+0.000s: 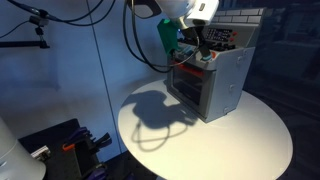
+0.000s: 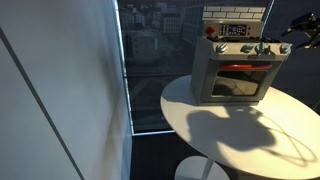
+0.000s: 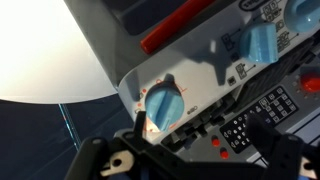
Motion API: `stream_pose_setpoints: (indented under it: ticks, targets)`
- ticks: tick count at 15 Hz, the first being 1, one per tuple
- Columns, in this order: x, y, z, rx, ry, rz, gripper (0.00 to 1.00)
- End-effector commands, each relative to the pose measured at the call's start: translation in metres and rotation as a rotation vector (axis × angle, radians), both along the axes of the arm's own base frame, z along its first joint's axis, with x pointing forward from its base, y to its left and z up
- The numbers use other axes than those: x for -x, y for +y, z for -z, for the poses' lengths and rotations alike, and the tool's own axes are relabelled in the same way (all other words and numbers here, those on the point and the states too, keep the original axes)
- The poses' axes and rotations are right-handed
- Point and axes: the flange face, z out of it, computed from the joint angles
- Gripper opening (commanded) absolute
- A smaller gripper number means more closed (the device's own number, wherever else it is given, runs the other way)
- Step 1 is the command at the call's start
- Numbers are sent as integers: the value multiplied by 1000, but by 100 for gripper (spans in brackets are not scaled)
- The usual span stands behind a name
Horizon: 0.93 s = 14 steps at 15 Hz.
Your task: Turn the knob on the far right to the left
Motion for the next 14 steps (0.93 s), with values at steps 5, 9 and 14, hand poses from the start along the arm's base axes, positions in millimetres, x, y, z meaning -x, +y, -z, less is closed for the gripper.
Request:
stream_pose_setpoints:
  ticks: [5,9,14]
  targets:
    - [-11,2,-2,-25,-46,-13,100]
    - [-11,1,0,-31,-50,-14,100]
    - [-11,0,1,-35,-51,-15,100]
